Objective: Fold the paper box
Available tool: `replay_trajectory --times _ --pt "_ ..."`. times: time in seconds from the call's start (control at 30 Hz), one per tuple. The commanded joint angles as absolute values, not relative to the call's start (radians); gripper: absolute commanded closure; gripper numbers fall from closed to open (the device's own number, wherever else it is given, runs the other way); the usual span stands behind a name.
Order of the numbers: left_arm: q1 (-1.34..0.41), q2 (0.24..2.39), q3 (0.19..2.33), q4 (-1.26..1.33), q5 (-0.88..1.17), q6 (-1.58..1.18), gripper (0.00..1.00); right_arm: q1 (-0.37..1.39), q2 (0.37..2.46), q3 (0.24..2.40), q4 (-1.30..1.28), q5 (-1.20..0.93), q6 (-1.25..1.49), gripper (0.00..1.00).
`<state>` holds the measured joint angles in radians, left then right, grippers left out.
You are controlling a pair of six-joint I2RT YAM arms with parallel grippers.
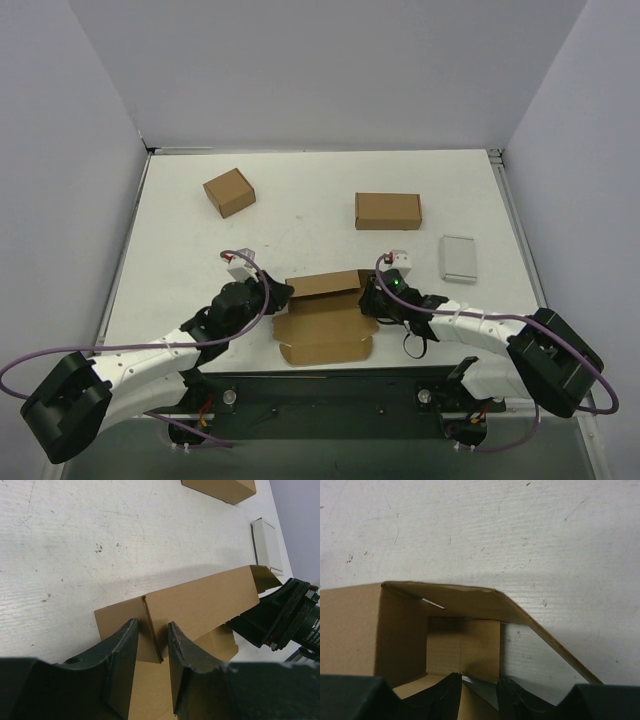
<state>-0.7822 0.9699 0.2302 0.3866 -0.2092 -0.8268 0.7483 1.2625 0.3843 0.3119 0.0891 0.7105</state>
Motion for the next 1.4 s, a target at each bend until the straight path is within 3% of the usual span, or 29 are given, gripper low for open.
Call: replay_trajectory --times 0.0,0.2,0.5,1.03,1.17,1.23,1.37 --pt "-0.785 0.983 0.215 0.362 -0.173 -0.818 0.61 0.825 1.236 0.403 0.380 0.084 0.647 0.66" --pt "-0.785 0.986 0.215 0.362 -0.172 -0.821 0.61 0.885 1.224 0.391 0.437 0.150 0.574 0.66" --pt "-0.785 0.979 0.219 0.356 -0.170 -0.825 0.61 0.893 1.244 0.356 0.593 0.088 0.497 0.66" --pt "-0.784 0.962 0.239 0.310 -0.192 -0.827 0.61 0.894 1.368 0.354 0.664 0.051 0.568 0.67" --pt "-0.784 0.956 0.264 0.256 -0.228 -0.813 0.62 0.907 1.269 0.371 0.548 0.058 0.574 0.54" --pt "-0.779 0.957 0.271 0.241 -0.233 -0.802 0.61 0.917 1.181 0.376 0.435 0.078 0.584 0.40" --pt "-0.778 0.959 0.282 0.236 -0.239 -0.793 0.61 0.930 0.988 0.331 0.279 0.074 0.621 0.30"
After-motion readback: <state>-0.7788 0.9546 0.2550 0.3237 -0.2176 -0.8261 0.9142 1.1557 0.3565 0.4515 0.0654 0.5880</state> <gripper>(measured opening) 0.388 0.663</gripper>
